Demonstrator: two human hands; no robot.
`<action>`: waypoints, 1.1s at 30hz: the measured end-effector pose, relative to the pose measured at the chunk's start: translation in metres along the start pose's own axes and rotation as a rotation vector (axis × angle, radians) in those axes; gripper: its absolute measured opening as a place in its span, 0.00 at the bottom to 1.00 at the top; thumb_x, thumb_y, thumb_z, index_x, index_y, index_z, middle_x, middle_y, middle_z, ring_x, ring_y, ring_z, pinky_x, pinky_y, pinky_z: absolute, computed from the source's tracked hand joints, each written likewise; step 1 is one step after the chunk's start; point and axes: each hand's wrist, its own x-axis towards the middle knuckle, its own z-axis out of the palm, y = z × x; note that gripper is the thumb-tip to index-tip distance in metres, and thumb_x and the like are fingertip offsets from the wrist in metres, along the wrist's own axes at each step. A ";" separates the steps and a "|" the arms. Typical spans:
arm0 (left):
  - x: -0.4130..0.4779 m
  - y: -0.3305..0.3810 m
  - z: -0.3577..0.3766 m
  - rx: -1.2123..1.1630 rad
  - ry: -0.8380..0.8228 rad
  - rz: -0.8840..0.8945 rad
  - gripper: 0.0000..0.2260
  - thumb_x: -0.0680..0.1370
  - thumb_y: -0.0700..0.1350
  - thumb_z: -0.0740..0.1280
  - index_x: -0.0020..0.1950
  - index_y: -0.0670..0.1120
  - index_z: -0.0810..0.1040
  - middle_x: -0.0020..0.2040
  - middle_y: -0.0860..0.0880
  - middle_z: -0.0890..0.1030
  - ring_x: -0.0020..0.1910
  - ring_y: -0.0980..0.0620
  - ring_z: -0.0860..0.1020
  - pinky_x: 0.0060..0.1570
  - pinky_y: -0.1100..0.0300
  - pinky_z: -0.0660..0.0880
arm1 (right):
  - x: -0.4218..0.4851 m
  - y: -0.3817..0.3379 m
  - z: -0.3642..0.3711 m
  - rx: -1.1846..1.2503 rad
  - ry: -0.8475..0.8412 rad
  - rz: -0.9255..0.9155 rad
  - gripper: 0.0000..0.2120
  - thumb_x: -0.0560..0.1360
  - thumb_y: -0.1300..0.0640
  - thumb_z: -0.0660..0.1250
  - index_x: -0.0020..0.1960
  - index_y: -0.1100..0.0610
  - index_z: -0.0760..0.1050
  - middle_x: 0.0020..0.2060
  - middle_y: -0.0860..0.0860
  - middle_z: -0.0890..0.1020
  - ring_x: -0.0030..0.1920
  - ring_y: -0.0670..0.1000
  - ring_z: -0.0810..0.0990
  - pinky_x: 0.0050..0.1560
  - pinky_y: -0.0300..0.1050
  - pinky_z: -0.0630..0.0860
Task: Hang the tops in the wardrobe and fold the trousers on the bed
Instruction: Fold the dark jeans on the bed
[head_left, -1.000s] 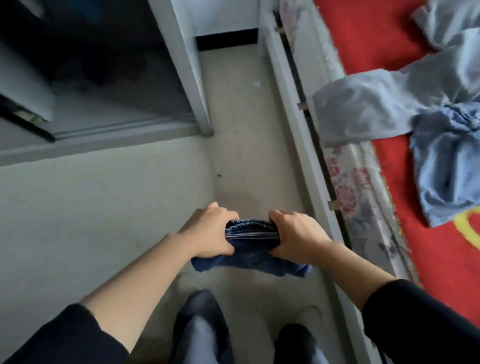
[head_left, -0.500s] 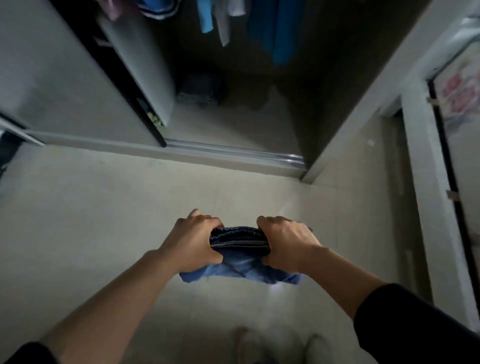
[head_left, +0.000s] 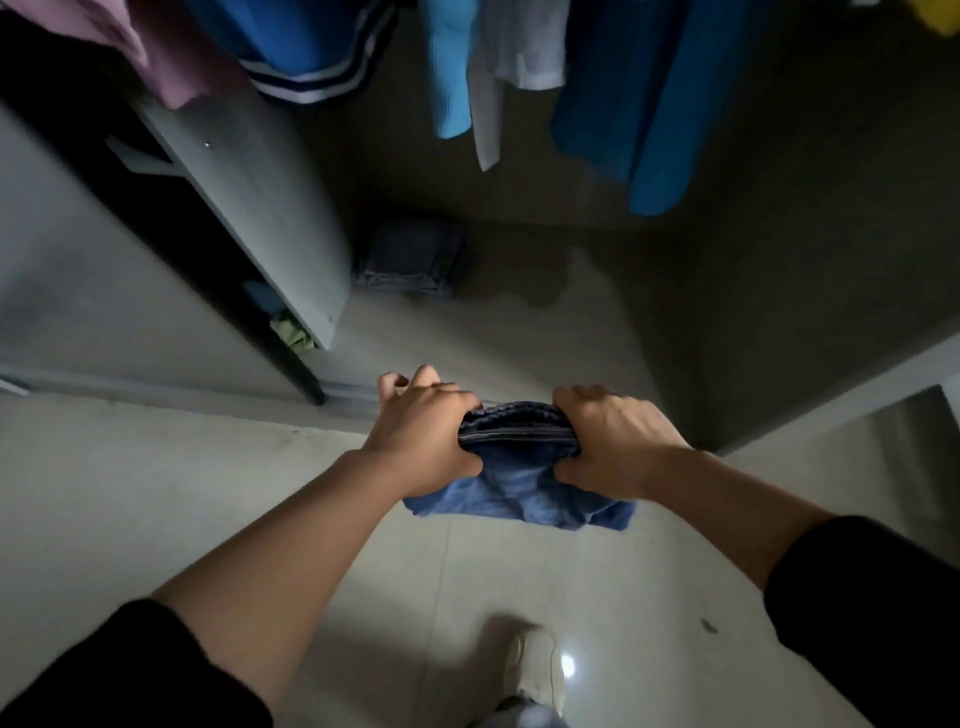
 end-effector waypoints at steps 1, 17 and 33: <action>0.021 -0.009 0.007 0.008 0.037 0.004 0.12 0.66 0.54 0.67 0.48 0.54 0.74 0.43 0.58 0.73 0.56 0.53 0.65 0.54 0.52 0.56 | 0.021 0.007 0.006 -0.013 0.029 -0.001 0.18 0.67 0.46 0.67 0.53 0.51 0.67 0.49 0.49 0.77 0.49 0.53 0.76 0.40 0.44 0.66; 0.305 -0.116 0.103 0.153 0.809 0.131 0.17 0.66 0.48 0.73 0.54 0.48 0.78 0.50 0.49 0.79 0.54 0.45 0.68 0.47 0.52 0.54 | 0.281 0.120 0.100 -0.377 0.602 -0.020 0.23 0.65 0.60 0.74 0.58 0.63 0.71 0.50 0.60 0.78 0.53 0.62 0.74 0.38 0.52 0.76; 0.397 -0.134 0.219 -0.025 0.325 -0.040 0.18 0.79 0.36 0.60 0.69 0.43 0.68 0.65 0.41 0.66 0.56 0.41 0.74 0.51 0.57 0.69 | 0.357 0.156 0.226 -0.276 0.310 0.231 0.30 0.78 0.69 0.56 0.77 0.60 0.51 0.67 0.59 0.66 0.58 0.62 0.76 0.43 0.51 0.70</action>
